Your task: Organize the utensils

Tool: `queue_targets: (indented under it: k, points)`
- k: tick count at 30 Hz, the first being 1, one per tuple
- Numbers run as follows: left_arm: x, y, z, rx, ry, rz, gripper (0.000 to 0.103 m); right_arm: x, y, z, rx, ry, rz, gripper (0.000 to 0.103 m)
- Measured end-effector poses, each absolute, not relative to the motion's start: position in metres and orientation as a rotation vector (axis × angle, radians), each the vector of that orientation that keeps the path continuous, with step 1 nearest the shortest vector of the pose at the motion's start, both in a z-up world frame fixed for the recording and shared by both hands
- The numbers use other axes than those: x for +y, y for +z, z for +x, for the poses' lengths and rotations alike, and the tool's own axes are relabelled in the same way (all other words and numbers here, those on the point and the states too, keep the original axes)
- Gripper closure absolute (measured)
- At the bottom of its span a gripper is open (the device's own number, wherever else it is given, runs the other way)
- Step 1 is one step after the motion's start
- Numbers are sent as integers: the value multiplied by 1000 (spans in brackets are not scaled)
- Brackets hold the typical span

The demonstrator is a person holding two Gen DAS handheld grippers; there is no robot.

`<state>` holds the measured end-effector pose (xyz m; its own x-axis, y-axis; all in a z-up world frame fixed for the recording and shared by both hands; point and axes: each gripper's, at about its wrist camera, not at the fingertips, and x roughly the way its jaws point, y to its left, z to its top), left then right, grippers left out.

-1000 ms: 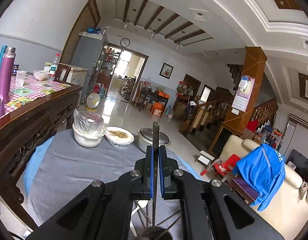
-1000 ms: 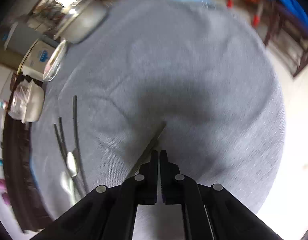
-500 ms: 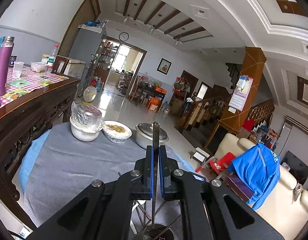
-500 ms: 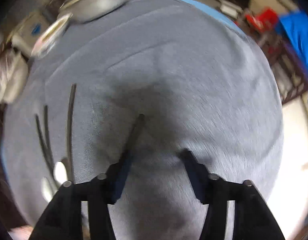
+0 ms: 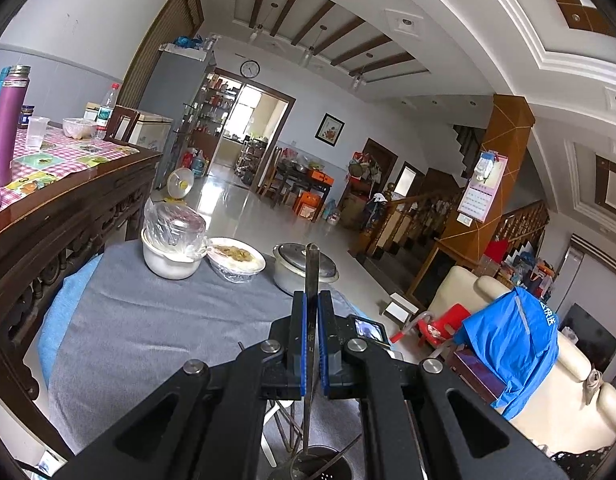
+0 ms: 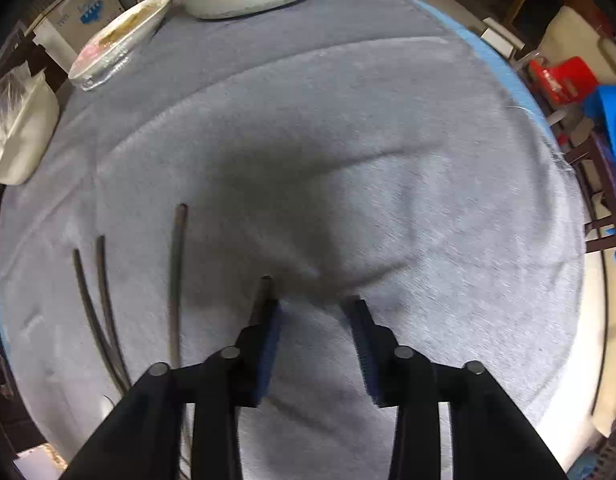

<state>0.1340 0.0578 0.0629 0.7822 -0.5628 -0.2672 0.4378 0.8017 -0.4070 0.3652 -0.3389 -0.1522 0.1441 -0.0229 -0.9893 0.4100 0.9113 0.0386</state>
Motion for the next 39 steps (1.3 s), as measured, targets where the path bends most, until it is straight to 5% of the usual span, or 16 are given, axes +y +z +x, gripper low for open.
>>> queue_targets:
  k: [2,6,9,19,24,31,39]
  points:
    - [57,64,133,392,-552,-330,98,-335,-154,374,1416,-278,362,39]
    - [54,65,133,388,-556,-324,98,-323,-154,382,1411,-293,333,39]
    - [53,65,134,392,-553,-322,98,-320,-150,376,1366,-218,438,54]
    - [48,61,135,406,-548,-320,98,-284,-156,381,1334,-189,423,66]
    - [48,64,136,400,-537,-317,98,-259,-164,394,1368,-221,279,90]
    - [49,63,135,407,-528,-323,98,-255,-153,374,1290,-152,300,94]
    - [41,72,121,373,-544,-299,98,-300,-85,327,979,-112,417,95]
